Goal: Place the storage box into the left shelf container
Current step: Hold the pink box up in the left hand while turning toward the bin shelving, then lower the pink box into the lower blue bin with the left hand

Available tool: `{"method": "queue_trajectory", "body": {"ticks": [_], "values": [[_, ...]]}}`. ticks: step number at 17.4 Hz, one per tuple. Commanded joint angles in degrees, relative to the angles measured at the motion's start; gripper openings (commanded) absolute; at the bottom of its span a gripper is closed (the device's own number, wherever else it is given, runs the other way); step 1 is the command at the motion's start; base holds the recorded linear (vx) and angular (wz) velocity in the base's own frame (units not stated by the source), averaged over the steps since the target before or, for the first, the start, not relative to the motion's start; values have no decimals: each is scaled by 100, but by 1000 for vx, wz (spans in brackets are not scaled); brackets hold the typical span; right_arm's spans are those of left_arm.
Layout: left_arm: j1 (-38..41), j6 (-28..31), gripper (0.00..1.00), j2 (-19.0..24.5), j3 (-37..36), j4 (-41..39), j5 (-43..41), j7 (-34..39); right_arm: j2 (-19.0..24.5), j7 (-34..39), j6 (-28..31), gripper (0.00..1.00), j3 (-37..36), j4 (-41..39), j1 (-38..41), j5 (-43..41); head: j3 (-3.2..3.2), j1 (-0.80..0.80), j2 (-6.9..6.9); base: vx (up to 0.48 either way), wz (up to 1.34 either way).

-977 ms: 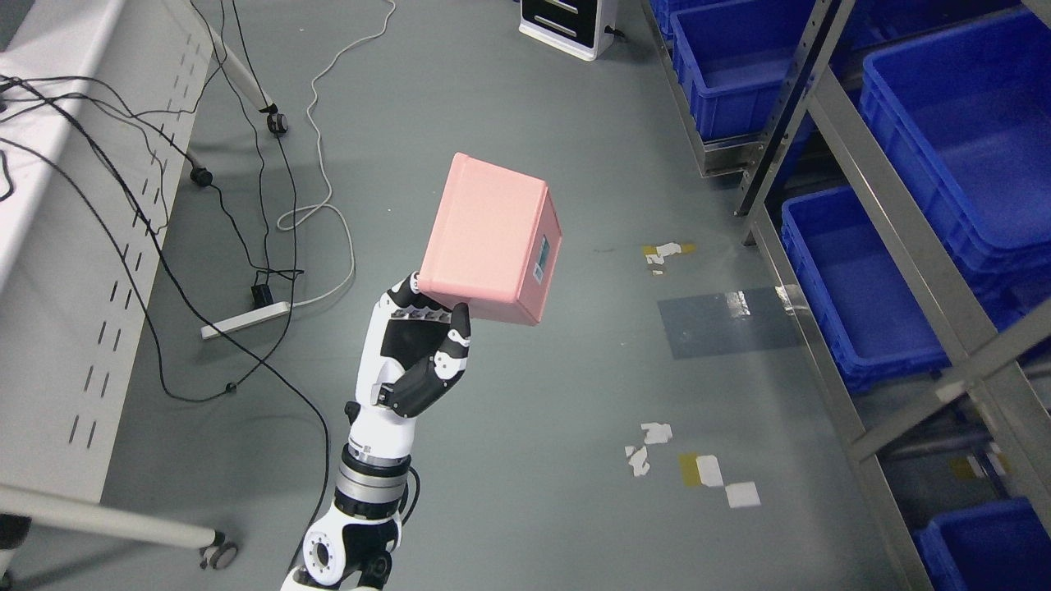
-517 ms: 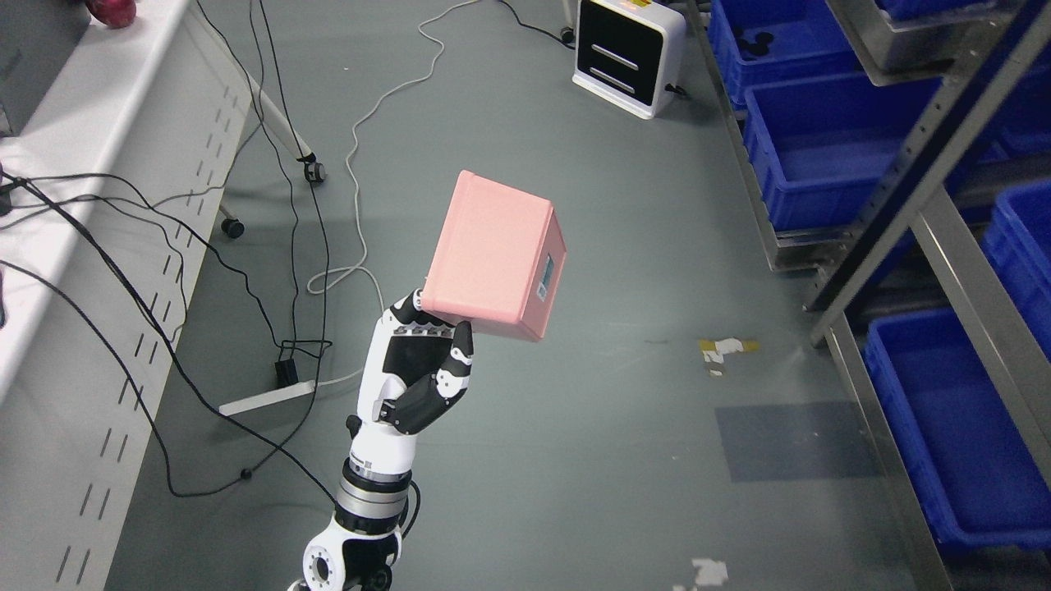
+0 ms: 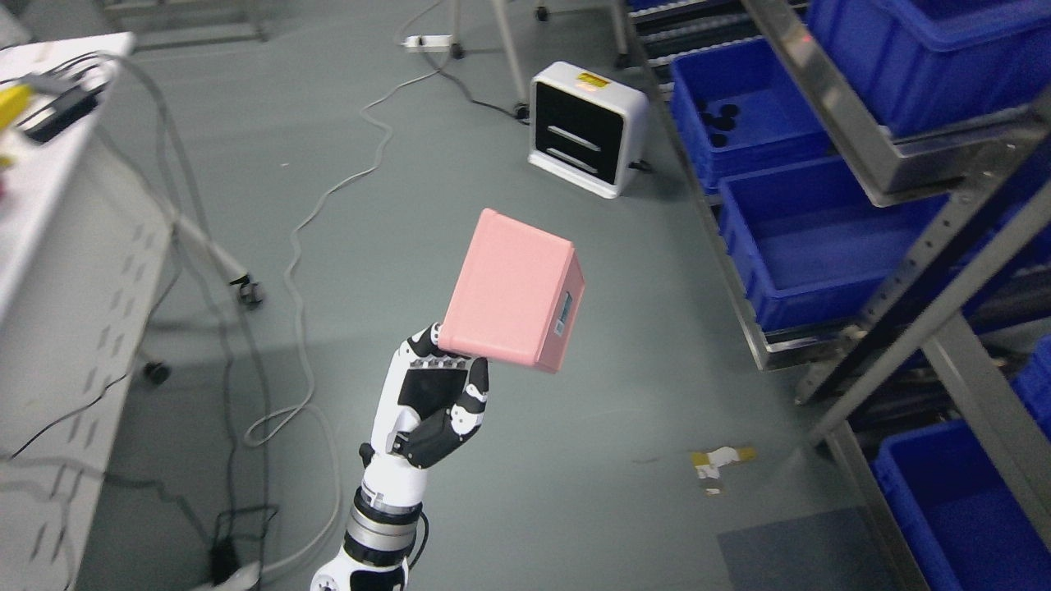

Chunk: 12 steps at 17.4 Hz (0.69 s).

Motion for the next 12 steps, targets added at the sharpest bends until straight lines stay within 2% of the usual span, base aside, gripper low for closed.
{"method": "queue_trajectory", "body": {"ticks": [1,6,9,11,12], "values": [[516,20,2,99,-451,-1,-15,-305,-100,-23,-14,100,-26,-99,56,9,0,0,0,639,-883],[1157,-208,3,99,-688,43,-24,-622,-100,-23,-14,100,-26,-99,56,9,0,0,1,305,-1393],[1413,-287,3,148,-592,113,-32,-676,-100,-23,-14,100,-26,-99,56,9,0,0,1,245,-1320],[1344,-349,3,175,-243,140,-76,-693,-100,-23,-14,100,-26,-99,56,9,0,0,1,193,-913],[1256,-340,3,210,151,140,-285,-806,-100,-23,-14,100,-26,-99,56,9,0,0,1,205,-1088]]}}
